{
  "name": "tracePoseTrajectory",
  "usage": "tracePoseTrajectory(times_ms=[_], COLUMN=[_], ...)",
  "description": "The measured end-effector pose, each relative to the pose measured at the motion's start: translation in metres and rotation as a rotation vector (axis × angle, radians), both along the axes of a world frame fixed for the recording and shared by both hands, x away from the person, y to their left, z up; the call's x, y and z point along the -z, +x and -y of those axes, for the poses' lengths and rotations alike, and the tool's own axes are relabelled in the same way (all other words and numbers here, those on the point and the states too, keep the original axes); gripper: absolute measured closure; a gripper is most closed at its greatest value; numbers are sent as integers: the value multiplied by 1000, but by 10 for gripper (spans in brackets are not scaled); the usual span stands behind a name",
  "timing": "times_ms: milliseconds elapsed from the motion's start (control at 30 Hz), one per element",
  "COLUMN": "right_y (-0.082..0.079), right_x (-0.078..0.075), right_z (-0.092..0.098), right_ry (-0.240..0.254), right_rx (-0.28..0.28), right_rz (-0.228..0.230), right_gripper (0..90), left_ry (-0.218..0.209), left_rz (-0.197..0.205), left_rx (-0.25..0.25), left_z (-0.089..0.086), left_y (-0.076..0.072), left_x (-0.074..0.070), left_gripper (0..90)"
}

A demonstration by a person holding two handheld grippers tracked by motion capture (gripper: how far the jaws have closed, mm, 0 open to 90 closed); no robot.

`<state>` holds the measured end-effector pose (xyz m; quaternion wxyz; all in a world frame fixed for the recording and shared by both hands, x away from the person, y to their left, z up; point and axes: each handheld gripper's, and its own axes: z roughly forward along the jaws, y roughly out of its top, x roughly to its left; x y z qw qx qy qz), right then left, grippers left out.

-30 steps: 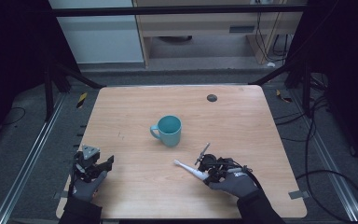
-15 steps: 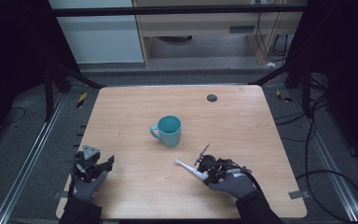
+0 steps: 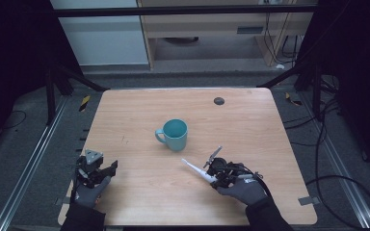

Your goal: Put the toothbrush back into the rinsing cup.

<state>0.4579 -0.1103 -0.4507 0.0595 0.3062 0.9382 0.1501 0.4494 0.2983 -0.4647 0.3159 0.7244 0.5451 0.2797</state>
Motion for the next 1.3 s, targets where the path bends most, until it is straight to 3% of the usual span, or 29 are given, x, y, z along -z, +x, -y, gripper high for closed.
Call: tracePoseTrajectory(times_ms=[67, 100, 133, 167, 200, 233, 267, 300, 333, 367, 400, 567, 767, 1033, 1300], right_y=[-2, -4, -4, -6, -6, -8, -8, -9, -9, -10, -10, -11, -12, -7, 5], right_x=[-7, -15, -15, -22, -22, -29, -29, -35, -35, -40, -40, -49, -62, -75, -84], right_z=[3, 5, 5, 9, 9, 13, 13, 15, 15, 16, 16, 18, 23, 21, 2], right_ry=[30, 69, 69, 114, 114, 156, 156, 206, 206, 261, 261, 388, 557, 668, 735], right_rx=[-7, -8, -8, -13, -13, -18, -18, -19, -19, -19, -19, -1, 64, 122, 161], right_rz=[7, 3, 3, 7, 7, 21, 21, 37, 37, 59, 59, 130, 215, 293, 387], right_gripper=[664, 664, 664, 664, 664, 664, 664, 664, 664, 665, 665, 665, 665, 665, 665], left_ry=[-1, -2, -2, -2, -2, -2, -2, -1, -1, -2, -2, -3, -2, -4, -5], left_rz=[1, 0, 0, 0, 1, 2, 2, 1, 1, 1, 1, 1, 3, 6, 6], left_rx=[-1, -2, -2, -2, -2, -2, -2, -1, -1, -2, -2, -2, -4, -7, -7], left_z=[0, 0, 0, 0, 0, 0, 0, 0, 0, 0, 0, 0, 0, 0, -1], left_y=[0, 0, 0, 0, 0, 0, 0, 0, 0, 0, 0, 0, 0, 0, 0], left_x=[0, 0, 0, 0, 0, 0, 0, 0, 0, 0, 0, 0, 0, -1, 0], left_gripper=[409, 409, 409, 409, 409, 409, 409, 409, 410, 409, 409, 409, 409, 409, 409])
